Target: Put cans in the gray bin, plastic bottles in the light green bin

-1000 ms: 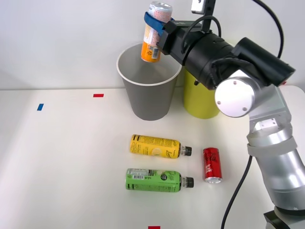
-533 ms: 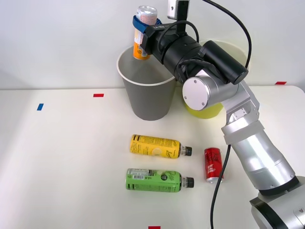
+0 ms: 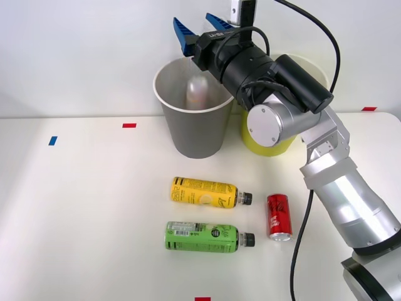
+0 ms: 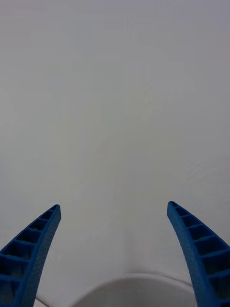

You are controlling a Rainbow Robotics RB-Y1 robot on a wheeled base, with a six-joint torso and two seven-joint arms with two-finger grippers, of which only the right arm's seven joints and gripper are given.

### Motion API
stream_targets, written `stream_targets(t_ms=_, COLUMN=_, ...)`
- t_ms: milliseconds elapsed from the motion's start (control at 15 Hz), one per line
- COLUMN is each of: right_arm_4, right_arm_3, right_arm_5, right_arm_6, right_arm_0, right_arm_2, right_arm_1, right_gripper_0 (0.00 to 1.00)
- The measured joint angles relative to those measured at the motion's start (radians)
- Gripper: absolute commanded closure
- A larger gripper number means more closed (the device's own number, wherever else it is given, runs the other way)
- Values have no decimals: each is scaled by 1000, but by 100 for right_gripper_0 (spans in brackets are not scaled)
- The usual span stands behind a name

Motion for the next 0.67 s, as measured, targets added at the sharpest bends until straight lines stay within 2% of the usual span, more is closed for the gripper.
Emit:
stream_targets(t_ms=133, right_arm_4=-3, right_arm_3=-44, right_arm_5=-7, right_arm_6=-1, right_arm_0=7, right_arm_2=16, right_arm_1=-46, right_gripper_0=0)
stream_targets(t_ms=333, right_arm_4=-9, right_arm_3=-199, right_arm_5=-8, right_arm_6=-4, right_arm_0=84, right_arm_2=26, right_arm_1=-134, right_gripper_0=0)
stream_targets(t_ms=667, right_arm_4=-19, right_arm_3=-520, right_arm_5=-36, right_arm_6=-18, right_arm_0=353, right_arm_2=26, right_arm_1=-321, right_gripper_0=0)
